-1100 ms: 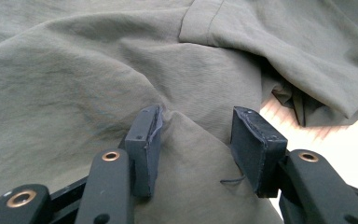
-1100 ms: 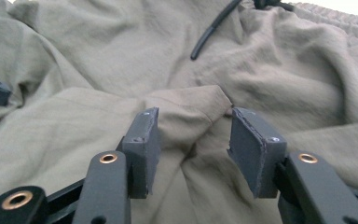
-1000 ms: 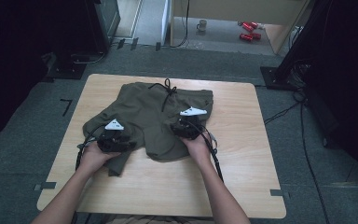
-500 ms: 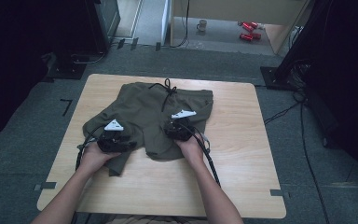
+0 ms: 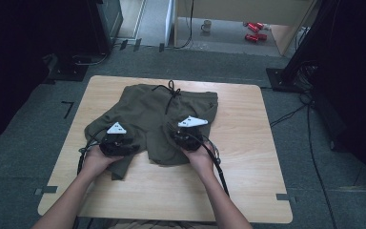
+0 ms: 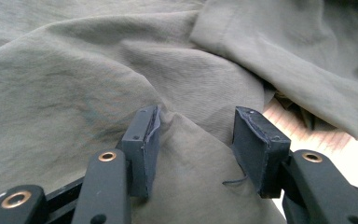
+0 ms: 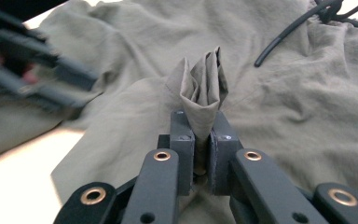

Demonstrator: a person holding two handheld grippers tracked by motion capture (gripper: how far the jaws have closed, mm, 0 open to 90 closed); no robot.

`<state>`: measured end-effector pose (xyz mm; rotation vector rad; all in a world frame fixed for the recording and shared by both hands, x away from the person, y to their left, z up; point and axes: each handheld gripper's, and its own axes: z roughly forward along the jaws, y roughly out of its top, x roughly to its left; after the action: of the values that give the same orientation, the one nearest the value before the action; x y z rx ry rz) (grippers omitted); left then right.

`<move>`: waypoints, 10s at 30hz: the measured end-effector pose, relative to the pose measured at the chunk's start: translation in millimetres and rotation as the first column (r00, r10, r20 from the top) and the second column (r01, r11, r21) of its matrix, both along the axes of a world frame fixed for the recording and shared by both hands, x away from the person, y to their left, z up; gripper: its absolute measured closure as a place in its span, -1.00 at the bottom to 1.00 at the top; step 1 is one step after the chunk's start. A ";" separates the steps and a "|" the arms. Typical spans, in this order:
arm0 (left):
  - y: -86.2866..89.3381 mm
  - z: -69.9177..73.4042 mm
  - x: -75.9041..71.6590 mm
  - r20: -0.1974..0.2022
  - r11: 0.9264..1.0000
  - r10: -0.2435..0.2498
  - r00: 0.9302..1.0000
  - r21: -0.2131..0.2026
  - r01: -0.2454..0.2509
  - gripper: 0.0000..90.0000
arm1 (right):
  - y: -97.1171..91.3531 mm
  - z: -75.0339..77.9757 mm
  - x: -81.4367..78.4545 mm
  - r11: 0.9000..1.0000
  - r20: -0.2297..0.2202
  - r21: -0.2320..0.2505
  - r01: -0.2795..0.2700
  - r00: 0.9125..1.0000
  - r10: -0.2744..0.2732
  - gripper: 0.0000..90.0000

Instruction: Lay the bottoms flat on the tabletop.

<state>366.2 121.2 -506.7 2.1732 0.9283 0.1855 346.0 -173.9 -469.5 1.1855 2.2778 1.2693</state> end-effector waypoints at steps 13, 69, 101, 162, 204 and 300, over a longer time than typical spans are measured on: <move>1.3 -1.5 -1.6 0.005 1.000 0.013 1.000 -0.018 -0.013 0.12 | -15.0 -0.7 -74.2 0.998 0.009 -0.025 -0.064 0.998 0.064 0.86; 2.0 -3.4 -3.6 0.018 0.999 0.010 1.000 -0.032 -0.009 0.06 | -91.9 1.6 -141.3 0.998 0.013 -0.031 0.056 0.998 -0.056 0.46; 0.7 -4.3 -3.7 0.036 1.000 0.001 0.999 -0.025 0.000 0.05 | -16.6 -33.5 -62.6 0.999 0.018 -0.021 0.050 0.999 -0.050 0.29; 2.3 -4.1 -5.9 0.054 1.000 0.011 0.998 -0.001 -0.011 0.05 | -110.8 -7.6 -93.2 0.957 0.013 -0.109 0.269 0.963 -0.269 0.95; -6.3 -7.0 17.0 0.109 0.990 0.136 0.985 0.014 -0.139 0.32 | -198.1 -46.3 -47.1 0.896 -0.038 -0.169 0.411 0.905 -0.423 0.96; 28.1 31.3 -3.5 0.130 0.995 0.101 0.986 -0.011 -0.100 0.05 | -199.2 -8.5 -187.4 0.884 0.082 -0.036 0.467 0.883 -0.463 0.48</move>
<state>362.7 149.3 -475.5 2.0848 0.9628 0.3697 158.6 -373.1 -478.0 1.5217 1.8054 1.0343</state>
